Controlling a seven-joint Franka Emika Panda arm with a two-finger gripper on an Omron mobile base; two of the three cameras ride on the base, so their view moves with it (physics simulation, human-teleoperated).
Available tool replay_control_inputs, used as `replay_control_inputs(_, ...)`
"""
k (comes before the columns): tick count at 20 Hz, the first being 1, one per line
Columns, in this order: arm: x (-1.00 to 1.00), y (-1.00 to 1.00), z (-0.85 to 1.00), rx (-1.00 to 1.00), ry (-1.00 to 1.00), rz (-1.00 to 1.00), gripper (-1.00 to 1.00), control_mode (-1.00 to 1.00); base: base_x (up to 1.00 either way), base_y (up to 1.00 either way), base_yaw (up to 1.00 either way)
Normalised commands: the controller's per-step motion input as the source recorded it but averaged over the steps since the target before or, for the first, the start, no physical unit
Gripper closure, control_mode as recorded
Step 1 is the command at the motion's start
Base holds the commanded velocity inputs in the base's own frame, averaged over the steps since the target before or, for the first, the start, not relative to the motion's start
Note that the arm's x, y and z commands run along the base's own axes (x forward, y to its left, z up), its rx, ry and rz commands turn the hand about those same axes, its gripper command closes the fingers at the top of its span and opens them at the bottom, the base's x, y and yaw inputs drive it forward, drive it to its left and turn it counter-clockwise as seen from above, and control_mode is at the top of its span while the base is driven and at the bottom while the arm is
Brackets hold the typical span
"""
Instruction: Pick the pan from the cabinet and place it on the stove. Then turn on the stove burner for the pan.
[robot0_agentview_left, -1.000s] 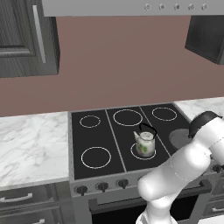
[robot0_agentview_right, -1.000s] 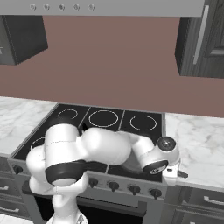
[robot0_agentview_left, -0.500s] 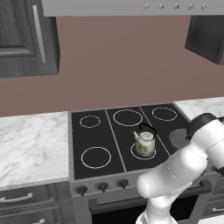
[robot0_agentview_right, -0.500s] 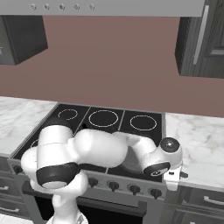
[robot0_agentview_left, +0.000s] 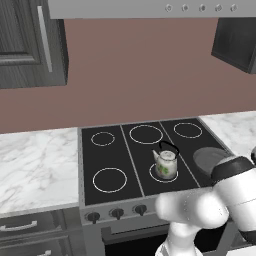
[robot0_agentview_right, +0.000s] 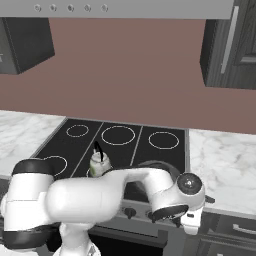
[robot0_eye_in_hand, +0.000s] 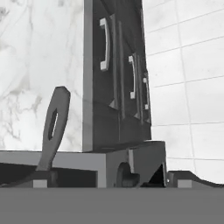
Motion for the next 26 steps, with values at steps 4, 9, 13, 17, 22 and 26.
replay_control_inputs(4,-0.32,0.48,0.16,0.0,-0.04,0.05,-1.0,-1.0,0.0,0.0,0.0)
replay_control_inputs(9,-0.3,0.33,0.15,0.02,-0.04,0.03,-1.0,-1.0,0.0,0.0,0.0)
replay_control_inputs(13,-0.44,0.17,0.14,0.08,-0.06,0.0,-1.0,-1.0,0.0,0.0,0.0)
replay_control_inputs(17,-0.46,0.11,0.16,0.11,-0.09,0.0,-1.0,-1.0,0.0,0.0,0.0)
replay_control_inputs(22,-0.38,0.1,0.25,0.14,-0.1,0.0,-1.0,-1.0,0.0,0.0,0.0)
replay_control_inputs(26,-0.29,0.09,0.09,0.26,-0.15,-0.02,-1.0,-1.0,0.0,0.0,0.0)
